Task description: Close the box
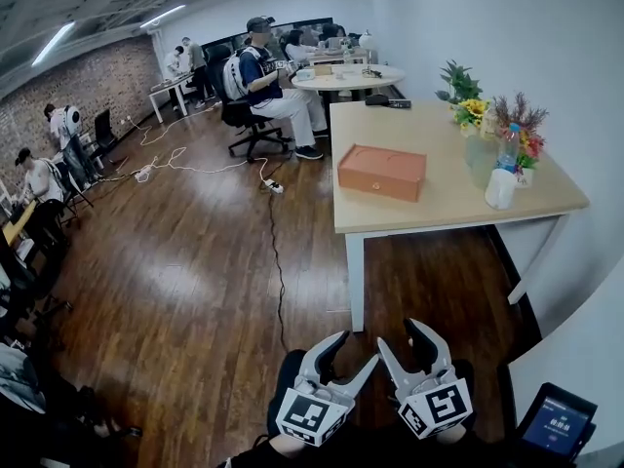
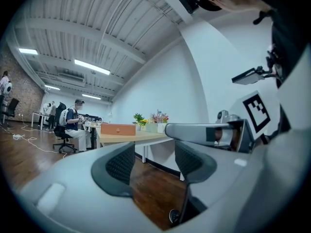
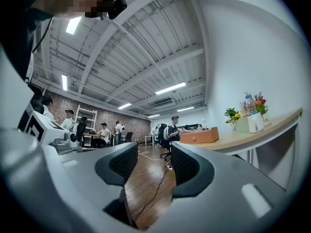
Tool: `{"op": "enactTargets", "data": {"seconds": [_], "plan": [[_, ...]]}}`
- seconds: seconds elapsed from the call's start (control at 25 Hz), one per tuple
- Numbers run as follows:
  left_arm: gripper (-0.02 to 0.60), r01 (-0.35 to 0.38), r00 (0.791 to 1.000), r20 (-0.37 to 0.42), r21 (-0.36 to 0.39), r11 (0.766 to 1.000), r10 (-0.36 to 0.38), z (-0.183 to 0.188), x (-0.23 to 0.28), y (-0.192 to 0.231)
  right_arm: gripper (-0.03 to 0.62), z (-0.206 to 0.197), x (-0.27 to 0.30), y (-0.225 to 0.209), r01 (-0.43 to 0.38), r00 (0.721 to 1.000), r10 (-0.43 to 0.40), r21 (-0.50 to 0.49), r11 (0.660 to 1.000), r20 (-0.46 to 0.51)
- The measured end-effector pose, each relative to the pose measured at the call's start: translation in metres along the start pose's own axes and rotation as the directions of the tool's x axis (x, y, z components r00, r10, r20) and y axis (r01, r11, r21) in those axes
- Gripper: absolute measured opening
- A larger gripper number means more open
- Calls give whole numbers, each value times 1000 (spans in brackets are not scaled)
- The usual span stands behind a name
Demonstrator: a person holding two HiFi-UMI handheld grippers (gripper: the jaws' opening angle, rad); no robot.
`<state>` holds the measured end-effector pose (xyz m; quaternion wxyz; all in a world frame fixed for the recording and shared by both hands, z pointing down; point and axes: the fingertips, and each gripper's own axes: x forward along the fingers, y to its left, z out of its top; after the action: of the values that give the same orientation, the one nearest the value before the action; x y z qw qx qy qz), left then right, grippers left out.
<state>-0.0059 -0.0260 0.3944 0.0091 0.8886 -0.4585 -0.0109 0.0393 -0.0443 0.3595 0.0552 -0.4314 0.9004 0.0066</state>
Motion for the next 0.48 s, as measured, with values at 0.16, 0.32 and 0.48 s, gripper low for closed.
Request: {"op": "enactTargets", "data": {"seconds": [0.16,0.32,0.48], "plan": [[244,-37,999,16,19,999,37,4,-16,-2,215,0,-12,5,33,999,-33,-17,999,7],[243,-57,998,42,38,998,56,6,-16,1,215,-4,-13,-2,51,999,-51,-24,998,1],[242,-76,996,38,16,997,76,6,-20,7,209,-5,-13,-4,56,998,-56,-9,998,3]]}}
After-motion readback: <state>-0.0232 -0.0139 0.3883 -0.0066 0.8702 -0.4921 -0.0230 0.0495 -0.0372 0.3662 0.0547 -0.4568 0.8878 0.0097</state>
